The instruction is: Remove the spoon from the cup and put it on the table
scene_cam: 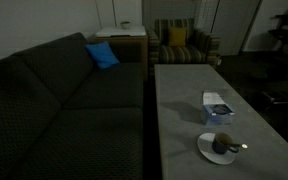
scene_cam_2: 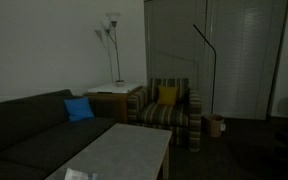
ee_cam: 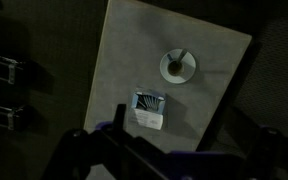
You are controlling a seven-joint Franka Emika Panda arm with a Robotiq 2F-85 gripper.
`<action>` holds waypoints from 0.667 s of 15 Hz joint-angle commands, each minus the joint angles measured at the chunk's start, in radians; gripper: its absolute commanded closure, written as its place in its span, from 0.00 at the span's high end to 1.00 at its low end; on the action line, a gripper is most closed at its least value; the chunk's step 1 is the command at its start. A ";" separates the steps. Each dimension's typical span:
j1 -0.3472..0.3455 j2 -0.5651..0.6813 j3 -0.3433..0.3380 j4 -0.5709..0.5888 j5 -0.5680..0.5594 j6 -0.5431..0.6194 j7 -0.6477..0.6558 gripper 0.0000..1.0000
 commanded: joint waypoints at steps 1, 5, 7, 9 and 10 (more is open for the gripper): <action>0.007 -0.007 -0.006 0.002 -0.002 -0.003 0.001 1.00; 0.001 0.062 -0.008 -0.017 -0.015 0.096 0.007 1.00; 0.003 0.134 -0.021 -0.022 0.005 0.144 -0.024 1.00; 0.009 0.219 -0.032 -0.013 0.032 0.184 -0.065 1.00; 0.008 0.260 -0.036 -0.005 0.039 0.201 -0.079 1.00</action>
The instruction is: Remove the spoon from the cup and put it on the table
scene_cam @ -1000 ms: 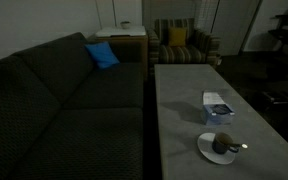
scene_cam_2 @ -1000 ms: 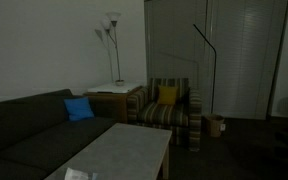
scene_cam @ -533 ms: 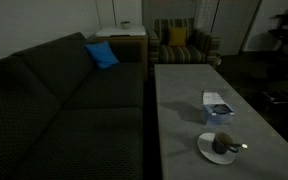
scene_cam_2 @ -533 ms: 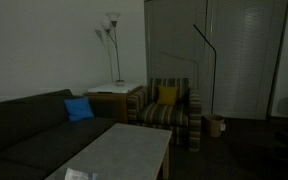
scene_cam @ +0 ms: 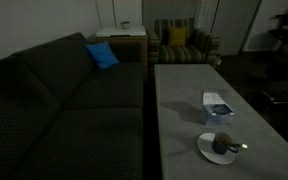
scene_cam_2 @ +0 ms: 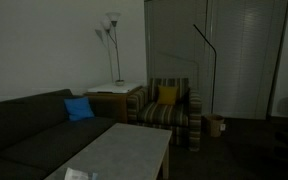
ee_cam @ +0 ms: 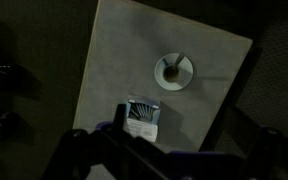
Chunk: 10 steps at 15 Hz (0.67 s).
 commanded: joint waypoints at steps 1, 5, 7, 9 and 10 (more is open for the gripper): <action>0.005 0.168 -0.025 0.032 0.040 0.083 -0.078 1.00; 0.005 0.330 -0.028 0.090 0.063 0.129 -0.127 1.00; 0.004 0.404 -0.026 0.130 0.070 0.134 -0.142 1.00; -0.006 0.460 -0.017 0.175 0.089 0.089 -0.189 1.00; 0.011 0.398 -0.029 0.118 0.063 0.118 -0.131 1.00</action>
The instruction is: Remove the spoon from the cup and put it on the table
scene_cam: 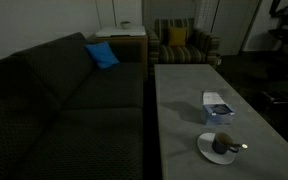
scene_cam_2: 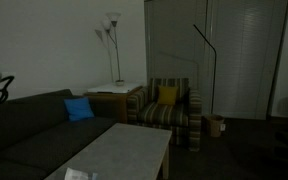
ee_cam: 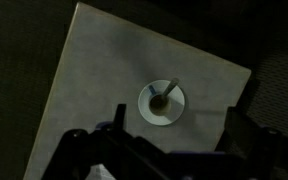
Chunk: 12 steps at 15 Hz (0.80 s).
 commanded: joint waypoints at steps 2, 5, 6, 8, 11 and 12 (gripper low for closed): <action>0.011 0.025 -0.010 0.015 0.007 0.000 -0.007 1.00; 0.011 0.014 -0.010 0.014 0.007 -0.001 -0.006 1.00; 0.014 0.025 -0.012 0.018 0.010 0.012 0.013 1.00; 0.010 0.097 -0.006 0.057 0.058 0.050 0.046 1.00; 0.000 0.239 0.013 0.134 0.178 0.095 0.073 1.00; -0.001 0.287 0.019 0.162 0.211 0.104 0.077 1.00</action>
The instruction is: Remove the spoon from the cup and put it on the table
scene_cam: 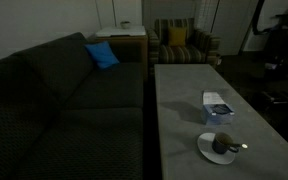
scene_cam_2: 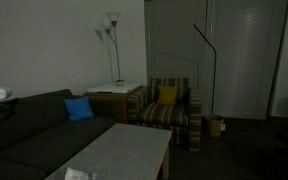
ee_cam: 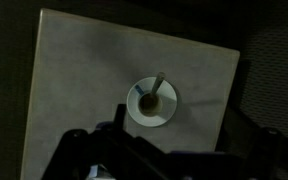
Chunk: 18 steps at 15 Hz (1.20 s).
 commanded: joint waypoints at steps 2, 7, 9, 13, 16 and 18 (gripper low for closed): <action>0.000 0.255 0.012 0.164 0.105 0.049 0.037 1.00; 0.006 0.462 0.007 0.342 0.099 -0.011 0.066 1.00; 0.004 0.526 0.010 0.401 0.096 -0.029 0.060 1.00; 0.006 0.629 0.012 0.498 0.093 -0.059 0.056 1.00; 0.012 0.691 0.013 0.554 0.090 -0.086 0.058 1.00; 0.016 0.728 0.014 0.585 0.088 -0.105 0.056 1.00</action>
